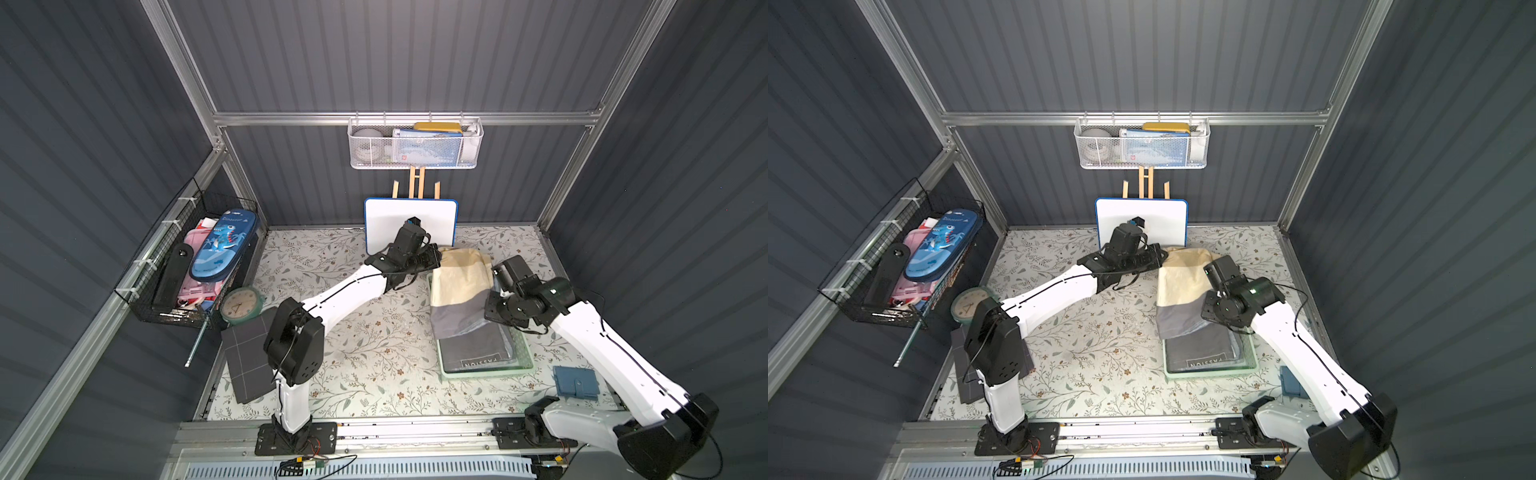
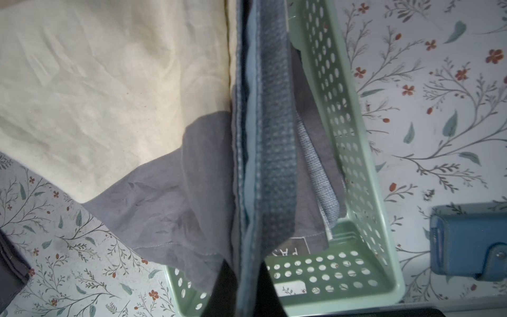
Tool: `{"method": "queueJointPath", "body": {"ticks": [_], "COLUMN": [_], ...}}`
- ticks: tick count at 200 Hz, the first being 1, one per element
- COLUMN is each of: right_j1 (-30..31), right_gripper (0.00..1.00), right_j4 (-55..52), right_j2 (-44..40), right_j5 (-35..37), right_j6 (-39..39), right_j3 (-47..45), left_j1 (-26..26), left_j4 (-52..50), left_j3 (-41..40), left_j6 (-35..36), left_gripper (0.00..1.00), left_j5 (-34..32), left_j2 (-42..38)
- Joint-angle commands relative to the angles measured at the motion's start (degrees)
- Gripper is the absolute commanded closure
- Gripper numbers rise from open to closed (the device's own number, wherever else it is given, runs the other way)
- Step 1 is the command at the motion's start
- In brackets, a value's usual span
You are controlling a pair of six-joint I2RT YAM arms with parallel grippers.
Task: Put the folded pillowcase in the basket
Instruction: Place the pillowcase in the basket.
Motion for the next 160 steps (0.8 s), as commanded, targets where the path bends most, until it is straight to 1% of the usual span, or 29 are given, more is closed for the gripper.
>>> {"method": "queueJointPath", "body": {"ticks": [1,29,50,68,108,142,160], "right_j1": [-2.43,-4.28,-6.20,-7.60,-7.91,-7.93,-7.91], "right_gripper": [1.00,1.00,1.00,1.00,1.00,1.00,1.00], "right_j4": [-3.12,-2.96,-3.04,-2.33,-3.03,-2.96,-3.25], "right_j2": [-2.16,-5.35,-4.82,-5.04,-7.43,-9.84,-10.16], "right_j5": [1.77,1.84,0.92,-0.09,-1.19,-5.43,-6.20], "right_j6": [-0.24,0.15,-0.60,-1.35,-1.06,-0.35,-0.11], "right_j3": [-1.56,-4.95,-6.69,-7.32,-7.51,-8.30,-8.90], "left_j1": [-2.03,-4.05,-4.87,-5.07,-5.03,-5.04,-5.04], "left_j4": [0.99,1.77,1.46,0.34,-1.12,-1.46,-1.99], "left_j3": [2.27,2.67,2.82,2.74,0.62,2.41,4.04], "left_j6": [-1.70,-2.85,-3.26,-3.47,-3.43,-3.35,-3.38], "left_gripper": [0.99,0.99,1.00,1.00,1.00,1.00,1.00], "left_j5": [1.76,2.31,2.62,1.52,-0.80,-1.00,-1.66], "left_j2": [2.57,5.30,6.91,7.02,4.29,5.36,6.57]}}
